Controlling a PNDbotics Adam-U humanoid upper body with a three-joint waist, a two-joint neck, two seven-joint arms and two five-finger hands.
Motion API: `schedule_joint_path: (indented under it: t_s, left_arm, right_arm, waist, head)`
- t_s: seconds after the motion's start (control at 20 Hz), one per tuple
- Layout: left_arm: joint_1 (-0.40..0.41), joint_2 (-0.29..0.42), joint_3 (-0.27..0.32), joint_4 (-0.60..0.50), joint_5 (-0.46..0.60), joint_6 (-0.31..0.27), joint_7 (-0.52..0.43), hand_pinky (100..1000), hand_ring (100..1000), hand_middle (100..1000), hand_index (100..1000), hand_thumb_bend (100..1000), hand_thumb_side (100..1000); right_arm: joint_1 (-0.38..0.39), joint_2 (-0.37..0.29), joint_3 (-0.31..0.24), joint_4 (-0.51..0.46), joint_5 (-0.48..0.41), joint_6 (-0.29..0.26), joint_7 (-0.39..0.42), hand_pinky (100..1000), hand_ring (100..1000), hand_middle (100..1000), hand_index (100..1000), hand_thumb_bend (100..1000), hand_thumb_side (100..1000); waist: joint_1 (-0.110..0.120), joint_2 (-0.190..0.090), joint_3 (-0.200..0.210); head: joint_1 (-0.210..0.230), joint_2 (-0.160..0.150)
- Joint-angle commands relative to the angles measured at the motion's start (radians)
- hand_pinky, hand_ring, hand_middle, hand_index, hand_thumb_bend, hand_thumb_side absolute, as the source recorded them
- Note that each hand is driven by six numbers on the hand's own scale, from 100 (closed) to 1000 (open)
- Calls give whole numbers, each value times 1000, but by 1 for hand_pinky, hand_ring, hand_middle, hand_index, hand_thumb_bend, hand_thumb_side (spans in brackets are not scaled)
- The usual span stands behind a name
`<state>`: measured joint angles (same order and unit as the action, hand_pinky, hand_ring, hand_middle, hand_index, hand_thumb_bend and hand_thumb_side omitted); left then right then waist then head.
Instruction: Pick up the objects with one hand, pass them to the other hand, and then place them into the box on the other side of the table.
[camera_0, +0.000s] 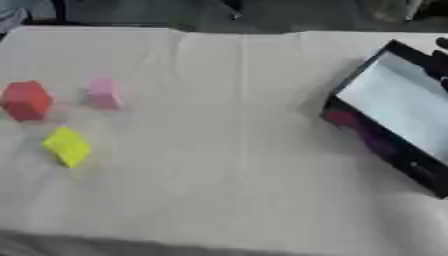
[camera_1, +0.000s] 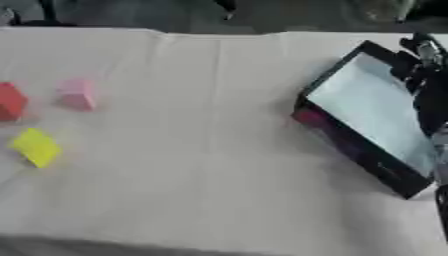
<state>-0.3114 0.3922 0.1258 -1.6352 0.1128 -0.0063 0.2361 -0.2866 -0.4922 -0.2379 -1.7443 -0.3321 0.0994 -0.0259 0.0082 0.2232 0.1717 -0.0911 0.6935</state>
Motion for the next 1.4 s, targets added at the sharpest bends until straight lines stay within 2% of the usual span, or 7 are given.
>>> schedule_joint_path:
  t_s: [0.05,0.9,0.95,1.15,1.4]
  left_arm:
    - [-27,82,11,-6,3,17,4,741,715,715,838,596,535]
    - [-70,177,0,12,10,34,-28,743,714,719,841,612,507]
    - [-73,180,-3,10,8,35,-31,763,733,727,862,637,474]
    - [-151,258,-80,60,-40,78,-79,787,754,743,875,679,469]
    - [-274,381,-200,180,-115,146,-155,806,775,762,883,718,425]
  right_arm:
    - [-9,-46,-5,-21,-8,-9,-1,929,1000,943,1000,100,765]
    - [-10,-60,-7,-20,-11,-18,-5,928,1000,941,1000,100,761]
    - [-8,-63,-6,-20,-9,-19,-4,927,1000,941,1000,100,761]
    - [2,-90,-4,-22,1,-23,-2,927,1000,941,1000,100,763]
    - [8,-98,-5,-22,8,-27,-4,927,1000,941,1000,100,766]
  waist:
    - [9,-20,-1]
    - [6,-18,-2]
    - [9,-18,-2]
    - [25,-12,-3]
    - [23,-4,-2]
  head:
    - [1,9]
    - [29,6]
    - [35,6]
    - [51,-4]
    - [72,-34]
